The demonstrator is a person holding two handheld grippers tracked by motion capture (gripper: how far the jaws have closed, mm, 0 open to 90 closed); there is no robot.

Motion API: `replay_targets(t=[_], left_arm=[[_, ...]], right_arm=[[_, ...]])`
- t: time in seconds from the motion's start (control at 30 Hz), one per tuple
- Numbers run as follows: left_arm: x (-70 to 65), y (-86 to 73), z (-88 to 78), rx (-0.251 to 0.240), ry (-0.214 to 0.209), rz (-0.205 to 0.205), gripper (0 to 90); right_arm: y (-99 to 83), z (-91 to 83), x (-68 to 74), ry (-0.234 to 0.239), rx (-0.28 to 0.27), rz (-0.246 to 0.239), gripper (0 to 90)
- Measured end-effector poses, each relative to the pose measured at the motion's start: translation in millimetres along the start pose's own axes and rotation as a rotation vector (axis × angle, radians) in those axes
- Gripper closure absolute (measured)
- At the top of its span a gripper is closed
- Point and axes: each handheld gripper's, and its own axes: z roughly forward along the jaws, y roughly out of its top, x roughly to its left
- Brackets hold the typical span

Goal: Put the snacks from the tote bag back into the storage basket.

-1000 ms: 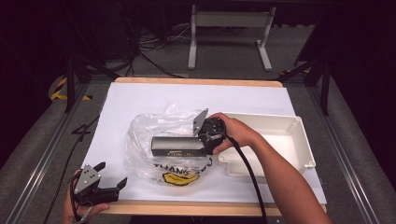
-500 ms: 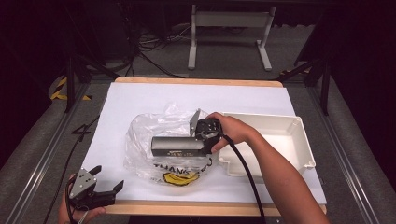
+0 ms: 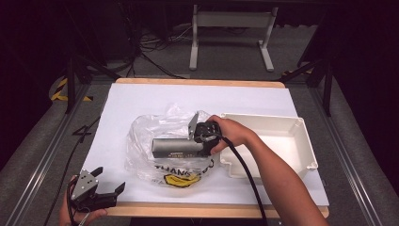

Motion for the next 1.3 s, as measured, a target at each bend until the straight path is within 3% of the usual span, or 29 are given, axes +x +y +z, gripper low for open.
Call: replay_targets(t=[0.23, 0.7, 1.13, 1.3], left_arm=[[-0.4, 0.3, 1.0, 0.01, 0.0, 0.006, 5.9], [-0.6, 0.3, 1.6, 0.014, -0.005, 0.009, 5.9], [-1.1, 0.3, 2.5, 0.016, -0.012, 0.006, 5.8], [-0.7, 0.4, 2.2, 0.016, -0.012, 0.009, 5.8]], right_arm=[[-1.5, -6.3, 1.3, 0.007, -0.062, -0.016, 42.5], [-1.4, -17.9, 5.4, 0.006, -0.125, -0.032, 42.8], [-4.2, -41.4, 7.1, -0.036, -0.183, -0.033, 42.8], [-5.9, -50.8, 9.0, -0.026, -0.193, -0.047, 42.8]])
